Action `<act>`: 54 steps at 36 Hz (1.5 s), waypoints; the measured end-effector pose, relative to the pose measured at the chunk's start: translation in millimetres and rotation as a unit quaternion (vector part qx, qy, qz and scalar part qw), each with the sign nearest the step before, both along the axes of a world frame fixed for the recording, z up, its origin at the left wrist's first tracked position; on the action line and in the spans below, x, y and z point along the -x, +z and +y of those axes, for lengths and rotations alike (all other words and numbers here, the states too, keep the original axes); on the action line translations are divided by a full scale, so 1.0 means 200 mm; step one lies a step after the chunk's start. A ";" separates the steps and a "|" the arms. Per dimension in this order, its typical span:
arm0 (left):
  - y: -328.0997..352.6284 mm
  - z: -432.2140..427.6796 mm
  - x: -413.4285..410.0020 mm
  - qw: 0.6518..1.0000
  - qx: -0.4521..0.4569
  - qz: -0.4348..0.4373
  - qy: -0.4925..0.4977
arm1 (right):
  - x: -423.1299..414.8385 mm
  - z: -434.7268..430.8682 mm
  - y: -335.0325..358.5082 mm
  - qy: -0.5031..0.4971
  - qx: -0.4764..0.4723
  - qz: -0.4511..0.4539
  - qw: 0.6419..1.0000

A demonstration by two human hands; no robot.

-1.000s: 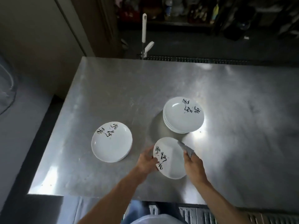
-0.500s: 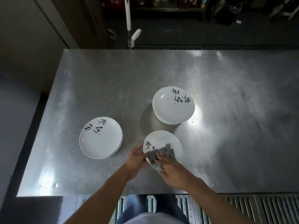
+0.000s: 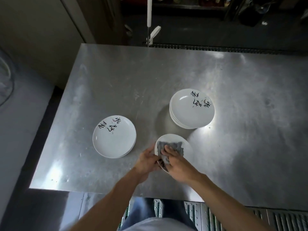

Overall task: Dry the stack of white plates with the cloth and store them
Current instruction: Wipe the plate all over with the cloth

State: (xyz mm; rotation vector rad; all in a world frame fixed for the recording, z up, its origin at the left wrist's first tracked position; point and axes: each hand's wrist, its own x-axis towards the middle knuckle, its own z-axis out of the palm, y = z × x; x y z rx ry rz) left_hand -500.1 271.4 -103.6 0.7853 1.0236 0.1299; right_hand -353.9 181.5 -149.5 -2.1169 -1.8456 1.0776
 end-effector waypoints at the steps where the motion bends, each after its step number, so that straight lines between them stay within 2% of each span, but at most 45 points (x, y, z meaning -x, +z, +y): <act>1: 0.00 0.01 0.01 1.000 0.007 -0.001 0.007 | -0.01 -0.04 0.01 0.014 -0.016 0.032 0.999; 3: 0.00 0.02 0.02 1.000 0.009 0.011 0.024 | -0.04 -0.13 0.03 0.044 -0.022 0.063 0.997; 6: 0.02 0.02 0.04 0.999 0.010 0.034 0.041 | -0.13 -0.21 0.03 0.018 0.004 0.020 1.000; 8: 0.03 0.01 0.05 0.999 0.003 0.048 0.016 | -0.14 -0.18 0.04 -0.087 0.031 0.028 0.995; 10: 0.03 0.01 0.05 0.998 0.012 0.055 -0.011 | -0.10 -0.09 0.09 -0.246 0.048 0.098 0.963; 12: 0.04 0.02 0.05 0.998 0.020 0.061 -0.017 | -0.03 -0.01 0.15 -0.327 0.047 0.143 0.933; 13: 0.04 0.02 0.04 0.998 0.015 0.066 -0.016 | 0.01 0.01 0.17 -0.313 0.042 0.172 0.933; 16: 0.03 0.02 0.04 0.996 -0.016 0.083 -0.022 | 0.11 0.01 0.19 -0.192 0.022 0.243 0.951; 20: 0.01 0.01 0.06 0.997 -0.009 0.078 -0.007 | 0.10 0.03 0.12 -0.219 0.034 0.143 0.965; 24: 0.02 0.02 0.09 0.997 -0.027 0.061 -0.030 | 0.12 -0.02 0.09 -0.057 0.018 0.142 0.988; 27: 0.05 0.02 0.10 0.997 -0.018 0.056 -0.048 | 0.07 -0.01 0.07 -0.139 0.014 0.100 0.985; 28: 0.06 0.03 0.10 0.997 -0.014 0.055 -0.048 | 0.07 -0.01 0.08 -0.132 0.007 0.081 0.988; 31: 0.06 0.05 0.11 0.996 -0.013 0.060 -0.066 | 0.15 -0.03 0.09 -0.030 -0.030 0.112 0.993; 33: 0.03 0.06 0.13 0.993 -0.011 0.070 -0.091 | 0.14 -0.05 0.10 0.016 -0.023 0.144 0.989; 35: 0.01 0.06 0.15 0.993 -0.005 0.069 -0.097 | 0.08 -0.04 0.09 0.043 -0.026 0.131 0.990; 37: 0.01 0.06 0.14 0.997 -0.002 0.056 -0.057 | 0.04 0.01 0.08 0.028 0.005 0.056 0.998; 40: 0.01 0.02 0.09 0.993 0.021 0.075 0.085 | 0.03 0.11 0.09 -0.051 0.032 -0.042 0.997; 42: 0.00 -0.04 0.06 0.989 0.040 0.069 0.124 | 0.03 0.15 0.10 -0.116 0.044 -0.025 0.992; 44: 0.01 -0.07 0.06 0.989 0.052 0.067 0.118 | 0.05 0.13 0.09 -0.151 0.043 0.050 0.986; 47: -0.01 -0.06 0.08 0.988 0.052 0.066 0.130 | 0.08 0.05 0.07 -0.085 0.001 0.139 0.987; 49: -0.03 -0.04 0.09 0.991 0.041 0.062 0.108 | 0.06 0.04 0.03 -0.047 -0.007 0.127 0.991; 52: -0.03 -0.05 0.12 0.998 0.030 0.031 0.050 | 0.02 0.08 -0.03 -0.062 0.012 0.031 0.997; 54: -0.01 -0.03 0.13 0.999 0.020 0.029 0.023 | 0.03 0.07 -0.02 -0.006 0.009 0.034 0.999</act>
